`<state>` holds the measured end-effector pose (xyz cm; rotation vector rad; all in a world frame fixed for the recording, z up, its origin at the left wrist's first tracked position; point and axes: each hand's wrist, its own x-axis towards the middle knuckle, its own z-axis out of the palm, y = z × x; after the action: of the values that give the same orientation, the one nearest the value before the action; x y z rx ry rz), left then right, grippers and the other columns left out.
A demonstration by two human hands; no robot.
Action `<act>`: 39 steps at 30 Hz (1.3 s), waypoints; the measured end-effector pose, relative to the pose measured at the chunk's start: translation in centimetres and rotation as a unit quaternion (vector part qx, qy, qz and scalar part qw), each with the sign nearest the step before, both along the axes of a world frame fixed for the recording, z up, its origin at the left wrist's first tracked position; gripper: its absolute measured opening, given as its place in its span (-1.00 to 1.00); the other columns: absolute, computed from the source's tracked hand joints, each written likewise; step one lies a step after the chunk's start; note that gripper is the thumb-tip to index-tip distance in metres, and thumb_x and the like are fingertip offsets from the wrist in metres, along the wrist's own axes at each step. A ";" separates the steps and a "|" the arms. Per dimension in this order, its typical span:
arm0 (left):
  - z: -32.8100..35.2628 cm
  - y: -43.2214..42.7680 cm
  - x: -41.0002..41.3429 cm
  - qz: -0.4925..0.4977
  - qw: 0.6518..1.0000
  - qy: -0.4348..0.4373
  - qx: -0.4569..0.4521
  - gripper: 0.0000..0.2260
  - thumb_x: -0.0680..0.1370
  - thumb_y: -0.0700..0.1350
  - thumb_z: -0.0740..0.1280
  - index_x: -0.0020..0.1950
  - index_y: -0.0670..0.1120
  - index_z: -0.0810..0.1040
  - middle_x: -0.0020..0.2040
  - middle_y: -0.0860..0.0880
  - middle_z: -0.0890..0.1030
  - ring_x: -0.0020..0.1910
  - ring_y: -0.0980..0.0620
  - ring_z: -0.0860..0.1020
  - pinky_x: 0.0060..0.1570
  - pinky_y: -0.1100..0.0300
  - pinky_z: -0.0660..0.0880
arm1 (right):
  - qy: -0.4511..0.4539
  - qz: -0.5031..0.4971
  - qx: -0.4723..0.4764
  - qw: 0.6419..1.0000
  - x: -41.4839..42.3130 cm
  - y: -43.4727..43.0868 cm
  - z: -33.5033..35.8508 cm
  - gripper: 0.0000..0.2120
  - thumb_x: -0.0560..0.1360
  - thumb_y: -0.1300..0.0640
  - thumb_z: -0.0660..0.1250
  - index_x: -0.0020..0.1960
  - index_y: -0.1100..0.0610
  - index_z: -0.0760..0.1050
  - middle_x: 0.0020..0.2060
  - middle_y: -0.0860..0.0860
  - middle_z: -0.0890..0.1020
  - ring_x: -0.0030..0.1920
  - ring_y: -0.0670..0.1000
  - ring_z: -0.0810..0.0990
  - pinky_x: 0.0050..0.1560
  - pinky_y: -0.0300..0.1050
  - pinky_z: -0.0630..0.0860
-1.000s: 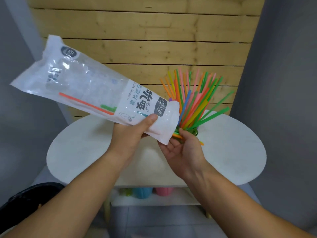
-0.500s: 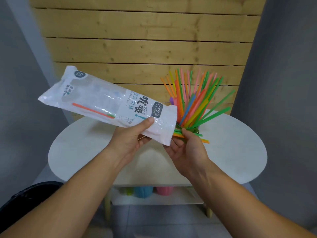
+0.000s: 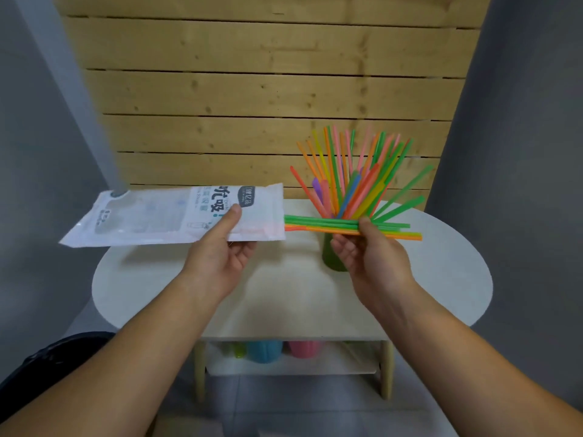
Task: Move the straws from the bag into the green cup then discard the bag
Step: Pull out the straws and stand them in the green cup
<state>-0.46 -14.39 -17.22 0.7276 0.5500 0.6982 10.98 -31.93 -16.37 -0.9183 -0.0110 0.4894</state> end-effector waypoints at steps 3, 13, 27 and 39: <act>-0.2 0.3 -0.3 0.009 1.000 -0.011 -0.028 -0.71 0.52 -0.13 0.52 0.23 0.00 0.61 -0.10 0.04 0.79 -0.20 0.10 0.75 -0.34 0.26 0.62 | -0.029 -0.023 -0.002 0.999 0.9 -1.4 0.5 -0.85 0.65 0.17 0.25 0.07 0.23 0.54 -0.34 0.06 0.72 -0.37 0.00 0.70 -0.29 -0.16 0.65; -0.5 0.2 -0.1 0.021 0.999 -0.005 -0.043 -0.62 0.52 -0.17 0.51 0.33 -0.06 0.58 -0.13 0.02 0.78 -0.23 0.08 0.75 -0.35 0.25 0.63 | -0.126 -0.100 -0.047 0.986 3.2 -5.5 1.0 -0.79 0.64 0.11 0.26 0.05 0.24 0.58 -0.31 0.05 0.73 -0.30 0.00 0.72 -0.19 -0.17 0.65; -0.8 -0.5 0.3 -0.008 1.000 0.006 -0.024 -0.72 0.51 -0.17 0.52 0.19 0.00 0.63 -0.12 0.04 0.78 -0.24 0.08 0.75 -0.37 0.25 0.62 | -0.500 -0.231 -0.295 0.781 3.3 -7.8 2.7 -0.72 0.61 -0.06 0.27 -0.21 0.01 0.58 -0.35 -0.12 0.66 -0.28 -0.14 0.69 -0.31 -0.37 0.51; -0.9 -0.6 0.1 -0.026 0.999 0.014 -0.017 -0.83 0.50 -0.16 0.52 0.05 0.02 0.65 -0.14 0.04 0.78 -0.23 0.09 0.75 -0.34 0.25 0.63 | -0.481 -0.267 -0.286 0.784 4.0 -7.8 4.4 -0.69 0.60 -0.07 0.27 -0.18 0.09 0.60 -0.35 -0.09 0.66 -0.31 -0.10 0.69 -0.22 -0.07 0.66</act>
<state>-0.31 -15.00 -18.13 0.7189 0.5648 0.6292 15.02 -39.74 -11.98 -1.6277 -0.5469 -0.5941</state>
